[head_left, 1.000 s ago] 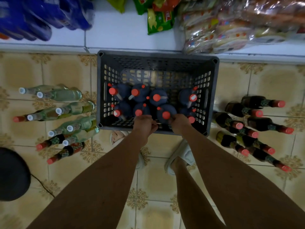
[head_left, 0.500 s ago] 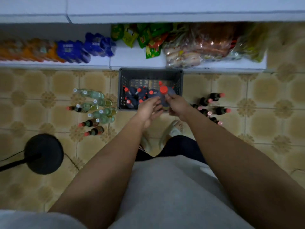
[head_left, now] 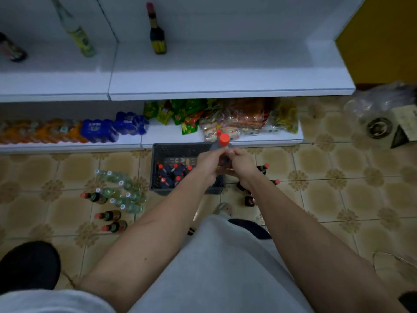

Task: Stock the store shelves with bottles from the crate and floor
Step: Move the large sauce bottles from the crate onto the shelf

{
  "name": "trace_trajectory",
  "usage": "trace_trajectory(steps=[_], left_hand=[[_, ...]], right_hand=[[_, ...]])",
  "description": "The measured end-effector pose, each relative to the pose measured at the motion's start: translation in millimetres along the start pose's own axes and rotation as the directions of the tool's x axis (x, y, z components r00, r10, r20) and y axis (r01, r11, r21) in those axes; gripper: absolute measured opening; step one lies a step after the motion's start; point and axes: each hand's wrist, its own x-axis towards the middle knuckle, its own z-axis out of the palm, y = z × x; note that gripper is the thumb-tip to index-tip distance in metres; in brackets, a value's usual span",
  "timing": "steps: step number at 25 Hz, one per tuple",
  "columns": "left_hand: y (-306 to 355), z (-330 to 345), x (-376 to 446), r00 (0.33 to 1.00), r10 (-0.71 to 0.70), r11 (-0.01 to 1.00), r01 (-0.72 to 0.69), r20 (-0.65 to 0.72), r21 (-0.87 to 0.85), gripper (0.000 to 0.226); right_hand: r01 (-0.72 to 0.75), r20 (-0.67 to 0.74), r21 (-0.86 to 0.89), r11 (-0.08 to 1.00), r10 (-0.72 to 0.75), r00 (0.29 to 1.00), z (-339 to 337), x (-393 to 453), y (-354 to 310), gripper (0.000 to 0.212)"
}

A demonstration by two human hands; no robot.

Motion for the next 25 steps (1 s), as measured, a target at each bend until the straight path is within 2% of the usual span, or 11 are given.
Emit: trace_trajectory(steps=[4,8,12,17,20,23,25], left_hand=[[-4,21,-22,1.000,0.023,0.999,-0.022,-0.012,0.039,0.012],[-13,47,-47,0.998,0.043,0.998,-0.045,0.042,0.051,0.013],[-34,81,-66,0.997,0.050,0.997,-0.054,0.054,0.063,0.015],[-69,155,-82,0.992,0.119,0.992,-0.120,0.027,0.029,0.012],[-91,204,-94,0.994,0.112,0.993,-0.112,-0.002,-0.032,0.015],[-97,241,-100,0.997,0.066,0.989,-0.061,0.037,-0.133,0.020],[-97,258,-99,0.998,0.036,0.989,-0.027,0.060,-0.143,0.024]], right_hand=[[0.070,-0.097,0.050,0.996,-0.065,0.993,-14,-24,-7,0.028],[0.152,-0.175,0.044,0.987,-0.142,0.974,-44,-47,-7,0.025],[0.184,-0.157,0.049,0.982,-0.174,0.972,-86,-68,-4,0.030],[0.230,-0.136,-0.125,0.965,-0.246,0.960,-160,-81,-3,0.034],[0.247,-0.149,-0.095,0.964,-0.260,0.954,-211,-87,-4,0.032],[0.236,-0.100,-0.013,0.972,-0.236,0.967,-247,-94,-2,0.028],[0.215,-0.080,0.025,0.976,-0.212,0.974,-266,-96,-1,0.021]])
